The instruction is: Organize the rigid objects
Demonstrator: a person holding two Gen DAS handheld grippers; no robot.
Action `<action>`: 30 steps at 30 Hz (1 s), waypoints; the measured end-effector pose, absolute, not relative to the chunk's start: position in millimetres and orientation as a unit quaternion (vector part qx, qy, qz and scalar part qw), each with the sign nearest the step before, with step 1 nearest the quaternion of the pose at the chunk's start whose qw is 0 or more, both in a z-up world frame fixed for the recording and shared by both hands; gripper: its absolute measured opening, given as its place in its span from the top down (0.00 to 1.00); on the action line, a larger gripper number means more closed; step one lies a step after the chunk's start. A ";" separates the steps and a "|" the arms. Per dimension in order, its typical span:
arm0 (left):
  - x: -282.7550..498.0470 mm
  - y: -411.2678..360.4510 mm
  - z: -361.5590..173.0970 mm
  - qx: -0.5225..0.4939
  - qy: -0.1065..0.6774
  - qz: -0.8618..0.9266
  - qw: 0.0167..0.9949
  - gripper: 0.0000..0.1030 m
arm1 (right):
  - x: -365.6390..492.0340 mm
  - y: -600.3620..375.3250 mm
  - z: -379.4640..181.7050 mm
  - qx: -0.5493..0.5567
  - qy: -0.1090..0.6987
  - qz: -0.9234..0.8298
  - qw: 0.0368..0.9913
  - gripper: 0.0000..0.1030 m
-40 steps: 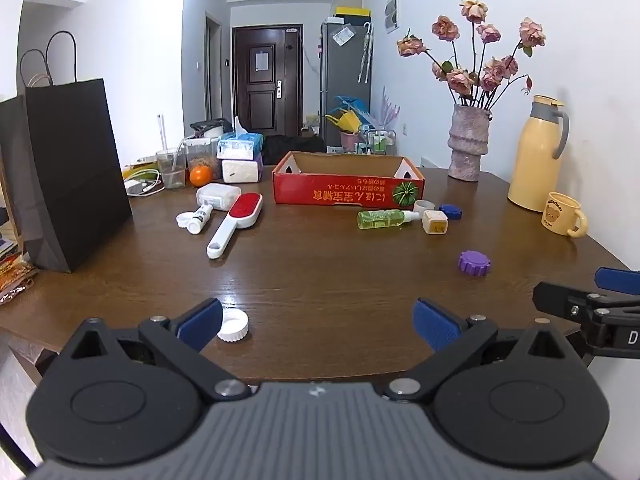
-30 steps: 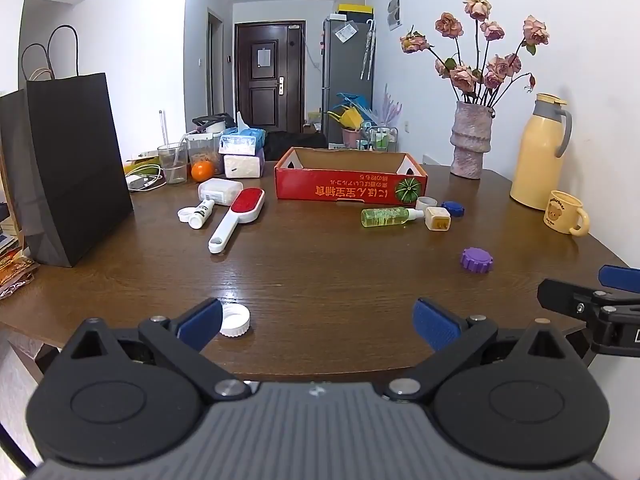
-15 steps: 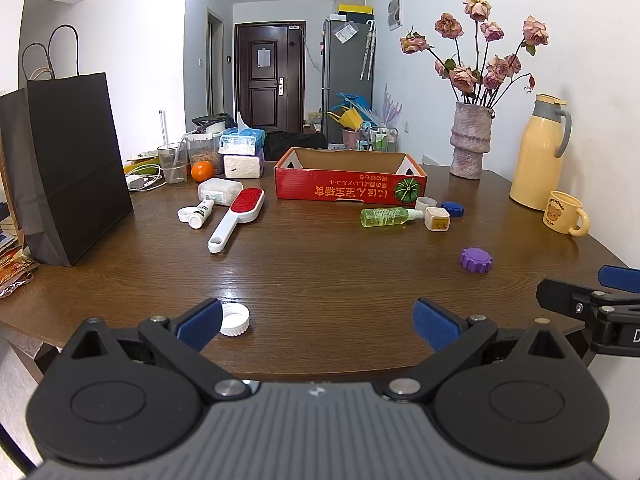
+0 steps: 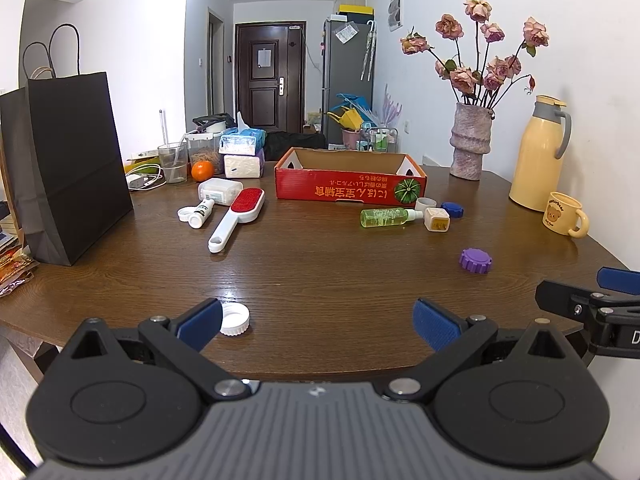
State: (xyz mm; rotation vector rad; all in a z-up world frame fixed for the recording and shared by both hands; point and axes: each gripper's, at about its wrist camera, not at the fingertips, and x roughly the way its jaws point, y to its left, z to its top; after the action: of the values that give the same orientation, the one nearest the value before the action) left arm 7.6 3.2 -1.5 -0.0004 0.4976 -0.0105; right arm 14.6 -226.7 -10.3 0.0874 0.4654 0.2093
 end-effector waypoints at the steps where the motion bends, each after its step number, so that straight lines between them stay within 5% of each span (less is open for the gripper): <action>1: 8.1 3.3 -1.6 0.000 0.246 -0.005 0.969 0.00 | 14.5 -226.8 -10.3 0.043 0.230 0.103 0.967 0.00; 30: 3.8 11.0 -2.8 -0.002 0.246 -0.005 0.969 0.00 | 14.8 -225.7 -10.4 0.042 0.230 0.104 0.967 0.00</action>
State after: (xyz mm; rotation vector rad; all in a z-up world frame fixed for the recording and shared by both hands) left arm 3.8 11.0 -2.8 -0.0040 0.4962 -0.0104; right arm 14.8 -225.7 -10.4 0.0847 0.4653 0.2104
